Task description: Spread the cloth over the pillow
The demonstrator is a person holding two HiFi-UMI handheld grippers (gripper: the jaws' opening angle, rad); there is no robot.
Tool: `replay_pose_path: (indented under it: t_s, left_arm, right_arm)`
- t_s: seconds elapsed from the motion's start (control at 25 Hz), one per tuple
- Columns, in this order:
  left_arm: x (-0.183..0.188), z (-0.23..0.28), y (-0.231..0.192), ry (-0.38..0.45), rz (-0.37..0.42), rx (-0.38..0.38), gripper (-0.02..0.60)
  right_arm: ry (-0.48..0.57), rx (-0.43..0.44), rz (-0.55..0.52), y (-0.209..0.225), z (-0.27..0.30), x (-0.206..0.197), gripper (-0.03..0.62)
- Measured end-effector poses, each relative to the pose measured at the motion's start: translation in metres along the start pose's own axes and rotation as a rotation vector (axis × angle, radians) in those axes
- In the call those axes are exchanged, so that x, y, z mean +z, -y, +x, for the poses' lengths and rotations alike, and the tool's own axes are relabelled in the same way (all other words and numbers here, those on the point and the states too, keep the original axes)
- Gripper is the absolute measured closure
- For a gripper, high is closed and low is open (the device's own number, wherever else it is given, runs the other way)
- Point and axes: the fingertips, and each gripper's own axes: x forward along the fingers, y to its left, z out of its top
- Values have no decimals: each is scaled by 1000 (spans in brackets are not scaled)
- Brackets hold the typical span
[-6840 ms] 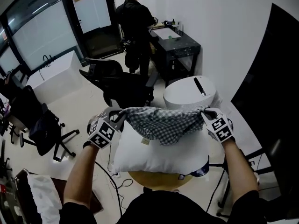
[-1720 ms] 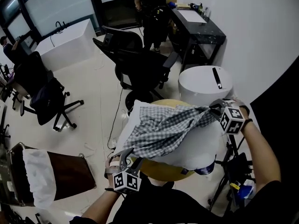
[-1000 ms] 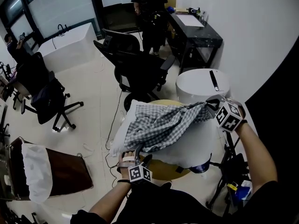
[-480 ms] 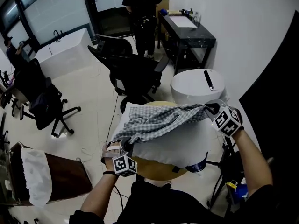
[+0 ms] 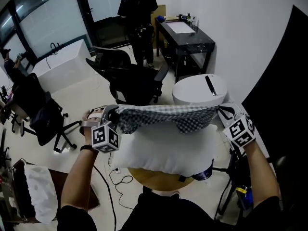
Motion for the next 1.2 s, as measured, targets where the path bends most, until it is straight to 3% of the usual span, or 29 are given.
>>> replay_pose_path:
  t_s: [0.36,0.64,0.84,1.0,1.2]
  left_arm:
    - [25,27,-94,58,111,50,568]
    - [22,58,-118,61,130,25,568]
    - [20,58,-134,80,130,53,568]
    - [16,56,-124,98,125,53,568]
    - [-2,63,-72,91,93,-29,568]
  right_arm:
    - [55,-162,24,65,-26,42,571]
    - [62,-229,44,95,-18,61,571]
    - [64,-260,36,102,-16,72,571]
    - [60,-260,23,92,-15,69,571]
    - [42,-212,41,57,-4,48,571]
